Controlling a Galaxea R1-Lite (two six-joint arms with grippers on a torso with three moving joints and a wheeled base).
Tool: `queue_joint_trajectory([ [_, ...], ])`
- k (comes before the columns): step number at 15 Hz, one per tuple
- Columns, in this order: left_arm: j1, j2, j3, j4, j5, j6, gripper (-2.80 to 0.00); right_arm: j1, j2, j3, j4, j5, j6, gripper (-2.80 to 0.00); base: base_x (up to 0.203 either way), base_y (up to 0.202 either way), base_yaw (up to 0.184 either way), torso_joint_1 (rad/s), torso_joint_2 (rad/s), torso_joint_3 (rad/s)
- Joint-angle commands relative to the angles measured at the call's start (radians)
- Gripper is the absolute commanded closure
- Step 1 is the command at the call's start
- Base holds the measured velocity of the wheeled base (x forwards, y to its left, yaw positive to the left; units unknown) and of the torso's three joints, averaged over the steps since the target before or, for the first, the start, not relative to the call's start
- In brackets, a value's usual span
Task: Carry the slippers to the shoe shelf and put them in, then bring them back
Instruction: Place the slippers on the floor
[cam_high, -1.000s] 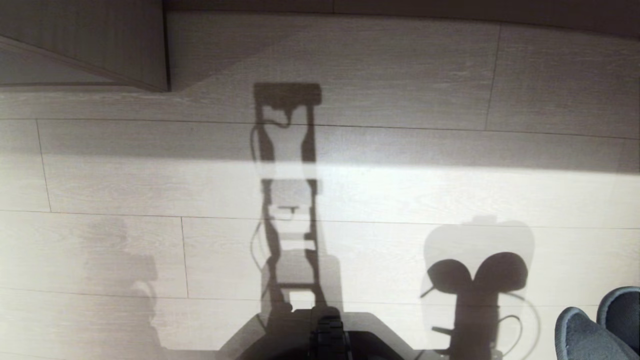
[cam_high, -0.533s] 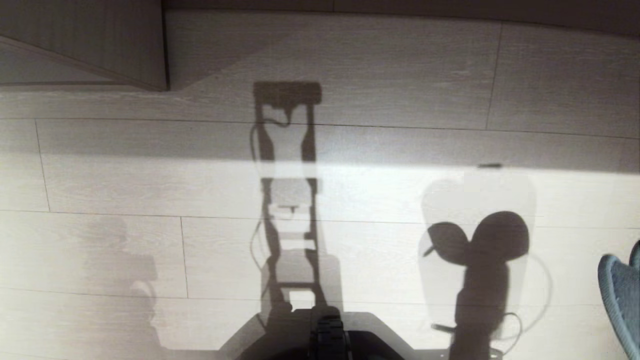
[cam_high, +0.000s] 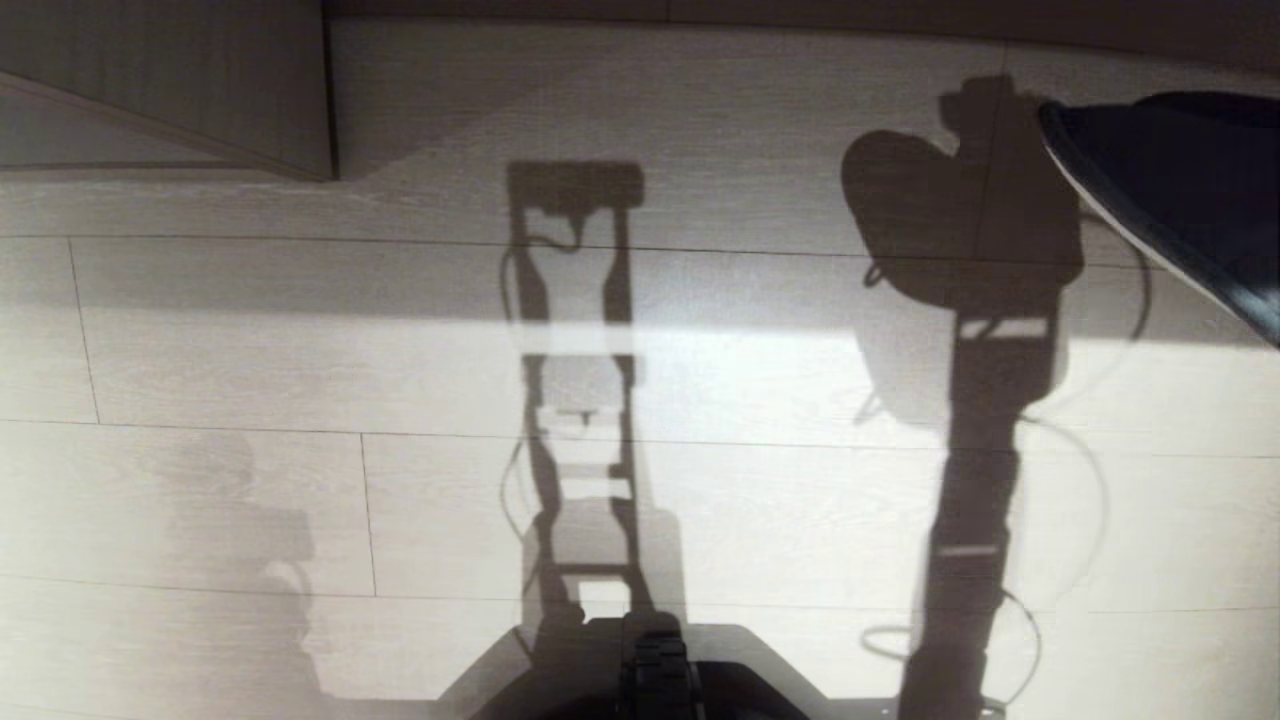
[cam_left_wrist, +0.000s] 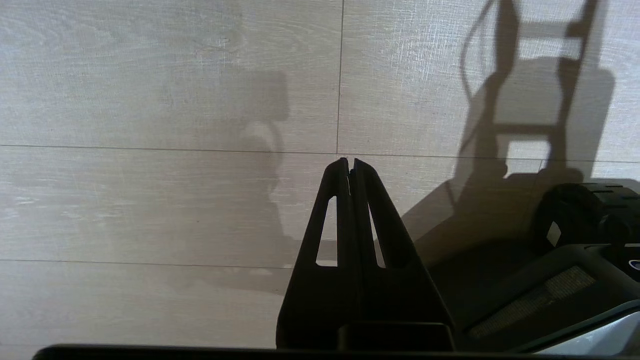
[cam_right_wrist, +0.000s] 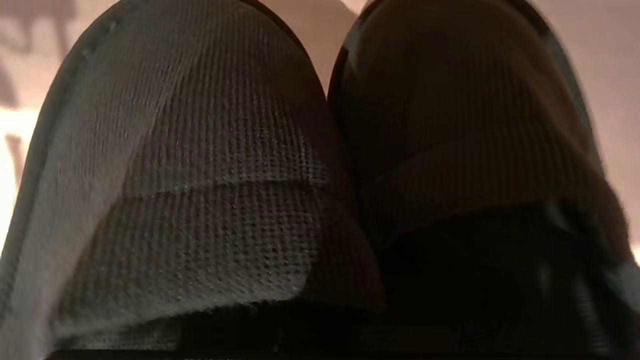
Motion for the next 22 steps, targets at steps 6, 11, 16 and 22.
queue_joint_trajectory([
  [6,0.0,-0.001,0.002,0.001,0.0,0.001,0.0,0.0,0.385,-0.12,-0.517,0.017,-0.006,0.0,0.0,0.0,0.0,0.0,0.0,0.0],
  [11,0.0,-0.001,0.002,0.001,0.0,-0.001,0.0,0.019,0.543,0.082,-0.948,-0.043,-0.013,0.0,0.0,0.0,0.0,0.0,0.0,0.0],
  [16,0.0,-0.001,0.002,0.001,0.0,-0.001,0.0,0.027,0.668,0.18,-1.255,-0.081,-0.02,-2.8,0.0,0.0,0.0,0.0,0.0,0.0],
  [22,0.0,-0.001,0.002,0.0,0.0,-0.001,0.0,0.062,0.692,0.293,-1.355,-0.153,-0.043,-2.8,0.0,0.0,0.0,0.0,0.0,0.0],
])
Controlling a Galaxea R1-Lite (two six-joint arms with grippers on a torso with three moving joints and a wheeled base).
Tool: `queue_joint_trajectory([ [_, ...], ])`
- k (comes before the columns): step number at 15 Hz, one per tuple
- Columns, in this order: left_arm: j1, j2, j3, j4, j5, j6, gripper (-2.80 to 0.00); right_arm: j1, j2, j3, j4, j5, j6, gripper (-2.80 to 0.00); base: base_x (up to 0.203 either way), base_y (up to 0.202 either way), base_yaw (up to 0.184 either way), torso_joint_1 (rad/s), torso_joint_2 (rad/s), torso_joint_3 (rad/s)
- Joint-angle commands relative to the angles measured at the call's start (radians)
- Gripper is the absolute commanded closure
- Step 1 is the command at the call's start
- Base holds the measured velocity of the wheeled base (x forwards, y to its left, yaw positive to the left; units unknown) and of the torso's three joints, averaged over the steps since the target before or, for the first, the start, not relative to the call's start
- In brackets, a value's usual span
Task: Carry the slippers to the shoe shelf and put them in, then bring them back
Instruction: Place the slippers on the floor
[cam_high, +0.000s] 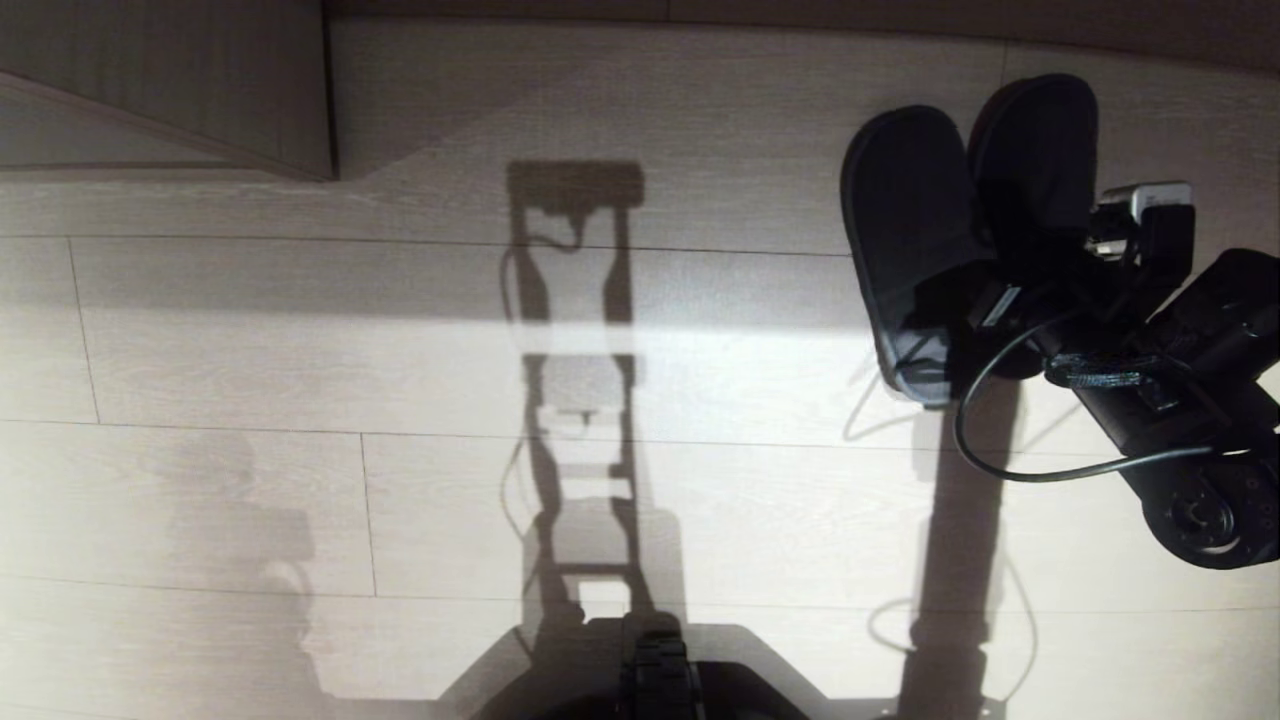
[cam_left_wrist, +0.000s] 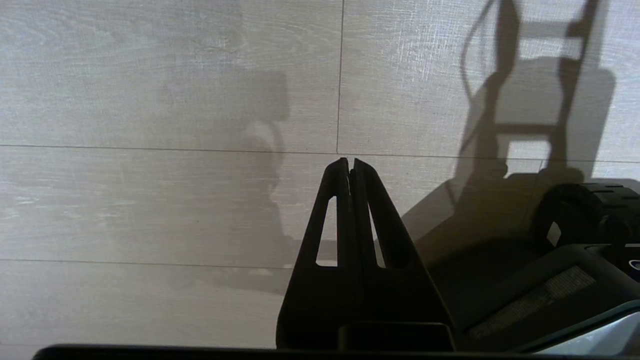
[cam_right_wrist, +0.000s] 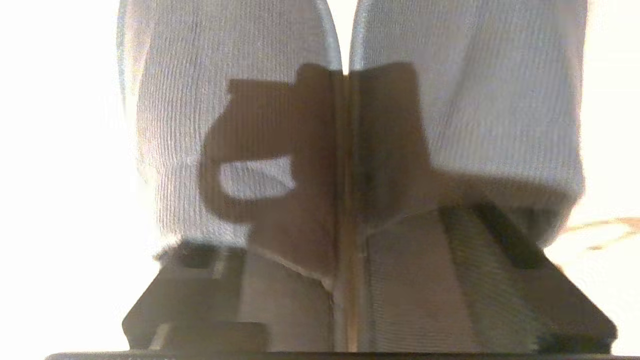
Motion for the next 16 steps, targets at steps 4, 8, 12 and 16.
queue_joint_trajectory([
  [4,0.0,-0.001,0.002,0.0,0.001,0.0,0.0,0.005,-0.051,0.093,0.021,0.001,-0.024,-2.8,0.0,0.0,0.0,0.0,0.0,0.0],
  [8,0.0,-0.001,0.002,0.0,0.001,0.0,0.0,0.005,-0.099,0.175,0.019,0.001,-0.028,-2.8,0.0,0.0,0.0,0.0,0.0,0.0],
  [12,0.0,-0.001,0.002,0.0,0.001,0.0,0.0,0.005,-0.192,0.272,0.012,0.009,-0.041,-2.8,0.0,0.0,0.0,0.0,0.0,0.0],
  [16,0.0,-0.001,0.002,0.0,0.001,0.0,0.0,0.005,-0.235,0.309,0.008,0.015,-0.05,0.0,0.0,0.0,0.0,0.0,0.0,0.0],
])
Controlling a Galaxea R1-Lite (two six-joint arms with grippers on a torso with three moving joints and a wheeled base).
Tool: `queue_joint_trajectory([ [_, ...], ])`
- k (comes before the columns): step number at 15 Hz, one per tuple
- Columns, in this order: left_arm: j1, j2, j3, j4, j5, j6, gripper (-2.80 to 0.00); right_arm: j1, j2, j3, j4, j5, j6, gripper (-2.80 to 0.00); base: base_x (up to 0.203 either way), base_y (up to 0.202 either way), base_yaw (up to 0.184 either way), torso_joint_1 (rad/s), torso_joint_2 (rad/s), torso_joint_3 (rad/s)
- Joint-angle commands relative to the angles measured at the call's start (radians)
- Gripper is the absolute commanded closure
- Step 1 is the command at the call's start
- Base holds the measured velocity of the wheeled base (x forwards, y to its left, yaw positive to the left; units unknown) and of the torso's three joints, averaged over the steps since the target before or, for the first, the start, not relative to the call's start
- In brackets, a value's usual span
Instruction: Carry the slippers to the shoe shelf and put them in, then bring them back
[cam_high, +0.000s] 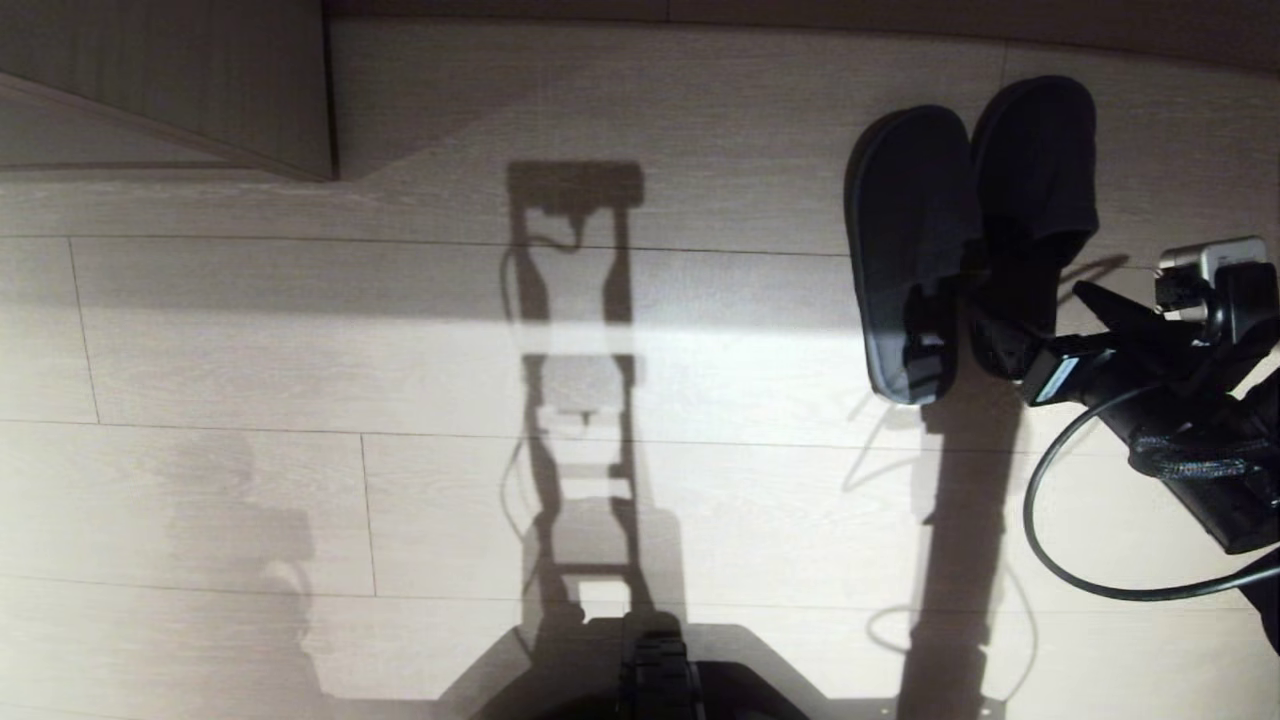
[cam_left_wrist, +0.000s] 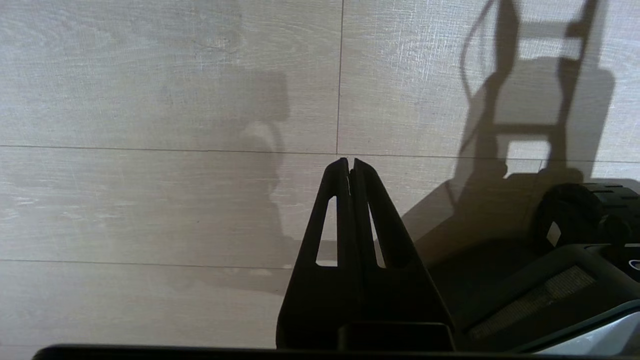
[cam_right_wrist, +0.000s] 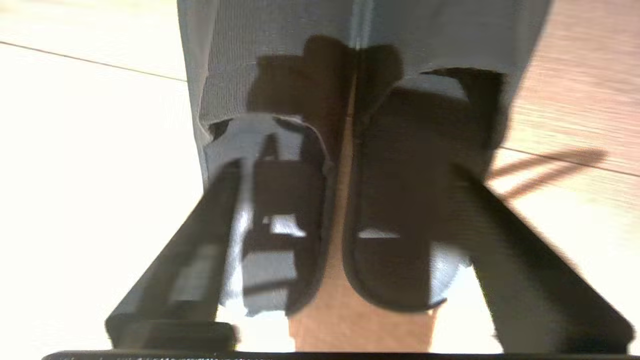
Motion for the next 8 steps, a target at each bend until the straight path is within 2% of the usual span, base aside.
queue_joint_trajectory([
  [1,0.0,-0.001,0.002,0.0,0.0,0.0,0.0,0.001,-0.079,0.026,0.008,0.001,-0.004,0.0,0.0,0.0,0.0,0.0,0.0,0.0],
  [4,0.0,-0.001,0.002,0.001,0.0,0.0,0.0,0.0,-0.359,0.075,0.119,0.002,-0.014,0.0,0.0,0.0,0.0,0.0,0.0,0.0],
  [8,0.0,0.001,0.002,0.001,0.0,0.0,0.0,0.0,-0.766,0.107,0.463,0.006,-0.019,0.0,0.0,0.0,0.0,0.0,0.0,0.0],
])
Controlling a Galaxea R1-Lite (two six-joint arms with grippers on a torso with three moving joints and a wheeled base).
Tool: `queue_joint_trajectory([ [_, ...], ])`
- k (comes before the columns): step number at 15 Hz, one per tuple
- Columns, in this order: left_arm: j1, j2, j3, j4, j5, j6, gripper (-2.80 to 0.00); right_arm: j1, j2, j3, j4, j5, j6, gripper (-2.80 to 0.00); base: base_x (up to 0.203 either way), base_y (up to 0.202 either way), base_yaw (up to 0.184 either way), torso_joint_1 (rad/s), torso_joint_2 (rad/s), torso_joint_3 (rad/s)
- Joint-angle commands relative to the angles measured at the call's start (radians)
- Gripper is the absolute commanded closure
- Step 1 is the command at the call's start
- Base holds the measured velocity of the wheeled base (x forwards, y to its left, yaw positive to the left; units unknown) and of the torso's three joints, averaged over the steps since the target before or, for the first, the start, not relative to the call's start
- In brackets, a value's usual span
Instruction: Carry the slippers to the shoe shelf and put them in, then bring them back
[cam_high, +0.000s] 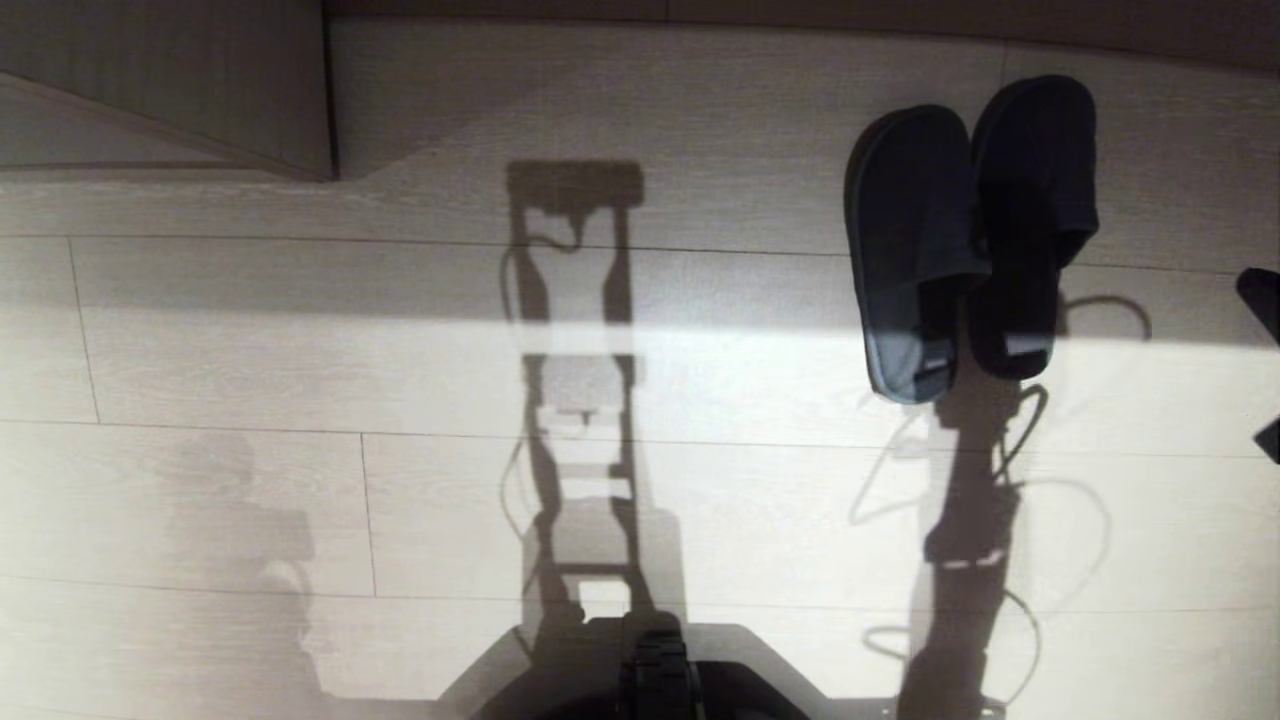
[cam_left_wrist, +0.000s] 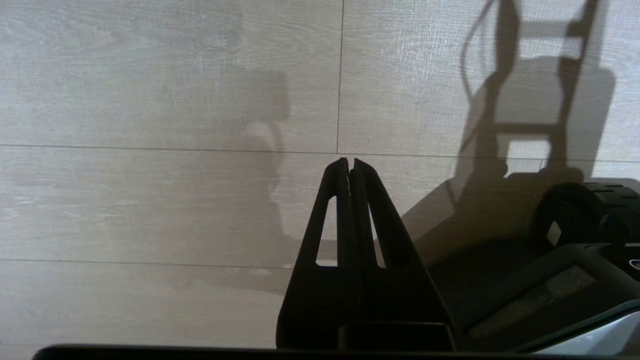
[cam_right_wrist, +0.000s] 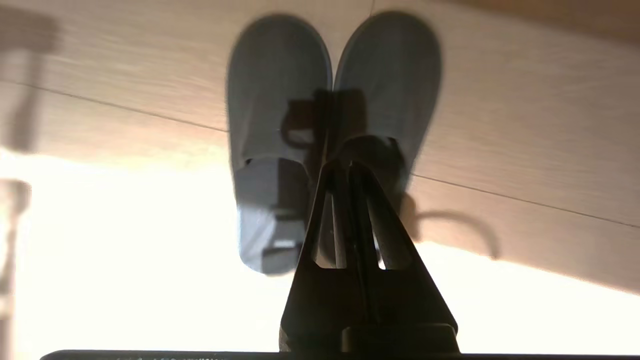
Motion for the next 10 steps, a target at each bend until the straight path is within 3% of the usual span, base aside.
queue_joint_trajectory([
  [1,0.0,0.0,0.002,0.0,0.0,0.0,0.0,0.0,-0.263,0.008,0.163,0.001,-0.001,0.0,0.0,0.0,0.0,0.0,0.0,0.0],
  [5,0.0,-0.001,0.002,0.0,0.0,0.0,0.0,-0.006,-0.571,0.02,0.537,0.004,0.003,0.0,0.0,0.0,0.0,0.0,0.0,0.0],
  [10,0.0,0.001,0.002,0.0,0.0,0.0,0.0,-0.098,-0.812,0.168,0.676,0.002,0.045,0.0,0.0,0.0,0.0,0.0,0.0,0.0],
])
